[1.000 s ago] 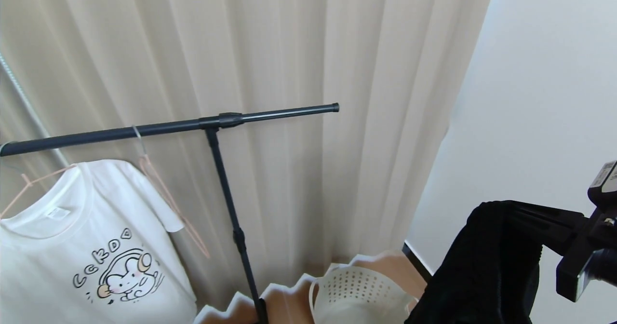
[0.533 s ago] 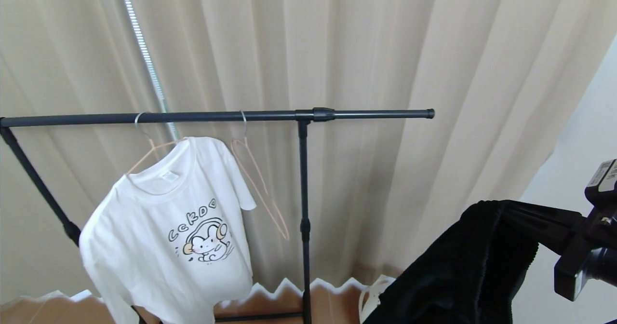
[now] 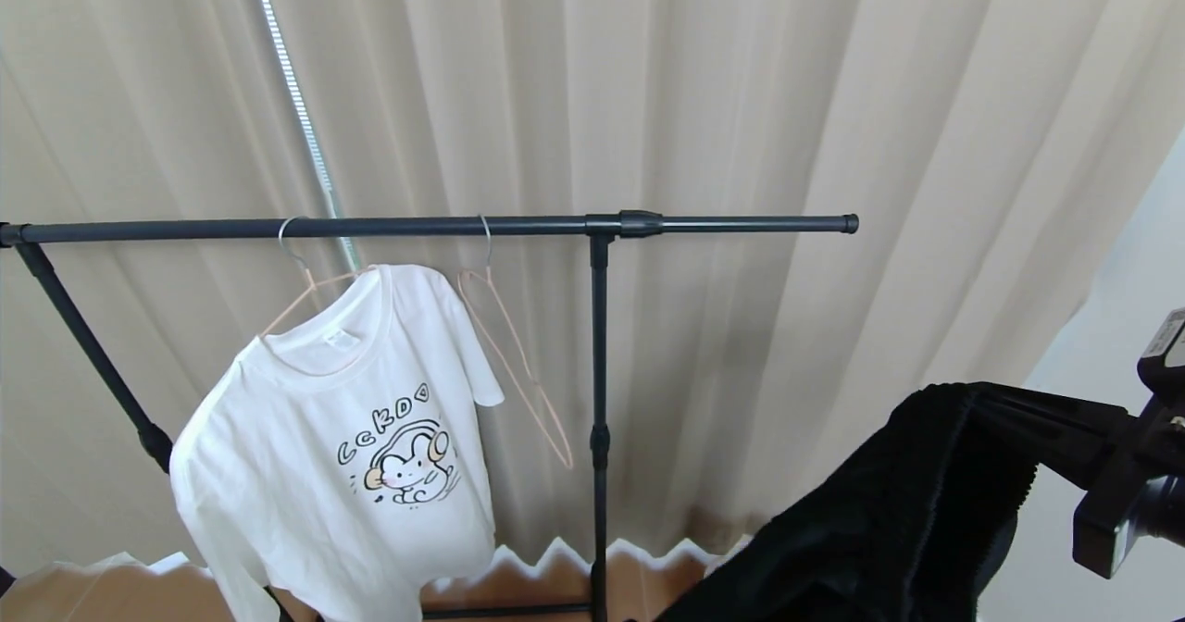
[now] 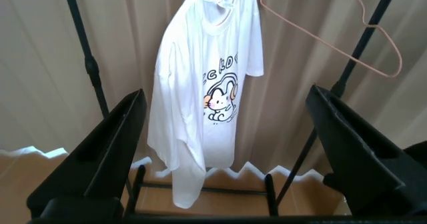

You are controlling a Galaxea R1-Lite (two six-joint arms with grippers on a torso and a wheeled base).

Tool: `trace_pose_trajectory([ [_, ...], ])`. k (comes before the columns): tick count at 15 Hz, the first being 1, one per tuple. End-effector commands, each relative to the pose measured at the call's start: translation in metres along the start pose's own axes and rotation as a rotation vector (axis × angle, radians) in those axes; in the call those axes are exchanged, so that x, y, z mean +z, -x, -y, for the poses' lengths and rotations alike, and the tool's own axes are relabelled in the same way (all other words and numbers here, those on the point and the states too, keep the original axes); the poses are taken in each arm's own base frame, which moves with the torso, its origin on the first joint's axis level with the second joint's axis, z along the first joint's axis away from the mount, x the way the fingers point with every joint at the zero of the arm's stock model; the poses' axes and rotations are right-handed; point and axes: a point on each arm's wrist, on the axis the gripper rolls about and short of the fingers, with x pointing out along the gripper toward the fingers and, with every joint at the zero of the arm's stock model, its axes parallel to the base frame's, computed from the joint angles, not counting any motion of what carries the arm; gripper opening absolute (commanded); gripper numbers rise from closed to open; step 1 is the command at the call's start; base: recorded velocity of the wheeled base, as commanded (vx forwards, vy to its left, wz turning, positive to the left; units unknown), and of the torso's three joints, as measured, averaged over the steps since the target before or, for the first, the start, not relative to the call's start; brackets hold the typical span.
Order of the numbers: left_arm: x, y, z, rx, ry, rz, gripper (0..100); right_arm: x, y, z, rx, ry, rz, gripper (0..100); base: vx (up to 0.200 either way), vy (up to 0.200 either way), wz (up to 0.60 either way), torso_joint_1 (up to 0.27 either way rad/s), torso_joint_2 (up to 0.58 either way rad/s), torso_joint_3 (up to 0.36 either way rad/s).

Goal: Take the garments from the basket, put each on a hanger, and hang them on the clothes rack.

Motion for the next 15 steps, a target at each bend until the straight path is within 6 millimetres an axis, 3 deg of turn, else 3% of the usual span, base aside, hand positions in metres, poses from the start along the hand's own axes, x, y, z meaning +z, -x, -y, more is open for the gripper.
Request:
trace_pose_trajectory([
  [1, 0.0000, 0.0000, 0.0000, 0.001, 0.001, 0.001, 100, -0.0003, -0.0007, -0.0003, 0.002, 0.001, -0.004, 0, 0.000, 0.200, 0.00, 0.002, 0.00, -0.002],
  [4, 0.0005, 0.0002, 0.0000, 0.001, 0.001, 0.002, 100, -0.0004, -0.0011, -0.0002, 0.002, 0.000, -0.005, 0, 0.000, 0.200, 0.00, 0.006, 0.00, 0.004],
  [6, 0.0005, 0.0002, 0.0000, 0.001, 0.001, 0.002, 100, -0.0007, -0.0018, -0.0004, 0.002, 0.002, -0.008, 0, -0.200, 0.200, 0.00, 0.005, 0.00, 0.007],
  [12, 0.0005, 0.0002, 0.0000, 0.001, 0.002, 0.002, 100, -0.0009, -0.0029, -0.0008, 0.005, 0.003, -0.012, 0, -0.200, 0.000, 0.00, 0.004, 0.00, 0.002],
  [15, 0.0005, 0.0002, 0.0000, 0.001, 0.002, 0.002, 100, -0.0022, -0.0019, -0.0013, 0.007, 0.003, -0.013, 0, 0.000, 0.000, 0.00, 0.000, 0.00, 0.000],
])
